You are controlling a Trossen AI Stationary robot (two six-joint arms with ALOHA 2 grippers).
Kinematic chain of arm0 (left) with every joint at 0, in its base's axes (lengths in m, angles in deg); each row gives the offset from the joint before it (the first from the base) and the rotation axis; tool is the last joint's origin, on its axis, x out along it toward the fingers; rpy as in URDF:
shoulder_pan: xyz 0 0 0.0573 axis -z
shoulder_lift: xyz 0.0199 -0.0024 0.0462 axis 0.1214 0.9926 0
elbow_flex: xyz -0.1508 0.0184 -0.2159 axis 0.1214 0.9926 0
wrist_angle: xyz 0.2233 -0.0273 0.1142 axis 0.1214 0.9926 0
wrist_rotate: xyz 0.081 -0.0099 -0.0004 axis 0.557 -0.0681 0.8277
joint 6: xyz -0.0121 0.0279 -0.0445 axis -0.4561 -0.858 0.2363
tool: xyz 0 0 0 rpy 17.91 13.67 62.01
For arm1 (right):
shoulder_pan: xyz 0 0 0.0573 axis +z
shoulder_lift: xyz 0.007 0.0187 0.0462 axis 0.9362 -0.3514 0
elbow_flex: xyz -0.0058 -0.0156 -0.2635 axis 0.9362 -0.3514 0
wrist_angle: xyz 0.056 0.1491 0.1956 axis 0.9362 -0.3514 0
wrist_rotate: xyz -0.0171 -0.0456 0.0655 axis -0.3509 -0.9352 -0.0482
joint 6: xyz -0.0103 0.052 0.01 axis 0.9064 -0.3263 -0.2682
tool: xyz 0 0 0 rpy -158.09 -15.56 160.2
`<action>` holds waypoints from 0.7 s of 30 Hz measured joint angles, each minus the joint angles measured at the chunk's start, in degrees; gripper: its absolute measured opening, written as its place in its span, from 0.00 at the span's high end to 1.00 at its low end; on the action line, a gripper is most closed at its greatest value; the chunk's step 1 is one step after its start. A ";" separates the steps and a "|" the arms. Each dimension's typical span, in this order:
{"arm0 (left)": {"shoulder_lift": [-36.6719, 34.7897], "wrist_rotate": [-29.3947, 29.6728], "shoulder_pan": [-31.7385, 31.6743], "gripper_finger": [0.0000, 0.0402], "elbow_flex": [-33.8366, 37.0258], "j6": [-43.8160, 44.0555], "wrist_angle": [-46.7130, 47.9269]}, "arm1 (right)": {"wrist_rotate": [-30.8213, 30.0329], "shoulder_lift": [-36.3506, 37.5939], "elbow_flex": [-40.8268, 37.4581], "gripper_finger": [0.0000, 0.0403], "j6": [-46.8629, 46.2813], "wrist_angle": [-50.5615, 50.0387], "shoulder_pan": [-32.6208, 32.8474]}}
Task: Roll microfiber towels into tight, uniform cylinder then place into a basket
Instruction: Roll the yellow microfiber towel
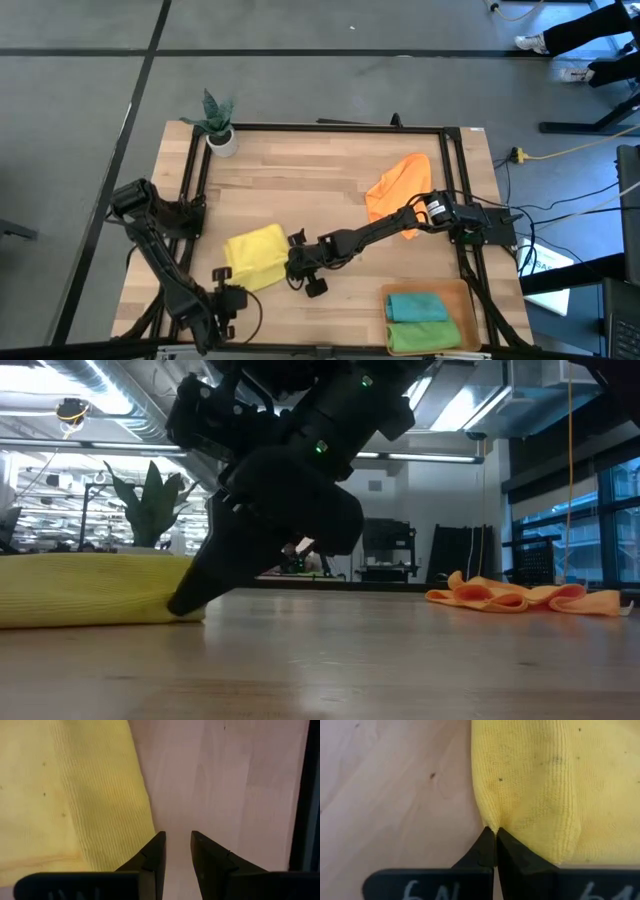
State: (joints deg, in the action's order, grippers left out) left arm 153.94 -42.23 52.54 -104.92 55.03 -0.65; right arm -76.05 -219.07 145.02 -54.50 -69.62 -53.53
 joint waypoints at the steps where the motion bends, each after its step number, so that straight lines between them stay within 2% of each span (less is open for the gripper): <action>1: 0.34 -0.02 0.19 0.80 0.00 0.02 0.00 | -0.01 0.00 0.00 0.99 0.00 0.02 0.00; 8: 3.06 -0.04 0.94 0.80 0.00 -0.24 0.04 | -0.03 0.00 0.04 0.99 -0.17 0.04 0.00; 21: 3.43 -0.23 -1.12 0.80 0.00 -1.82 2.39 | -0.17 0.02 0.13 0.99 -0.11 0.07 -0.06</action>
State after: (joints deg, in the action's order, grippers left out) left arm 157.37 -42.46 51.41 -104.92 53.22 1.74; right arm -76.22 -219.05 145.15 -54.61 -69.55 -53.59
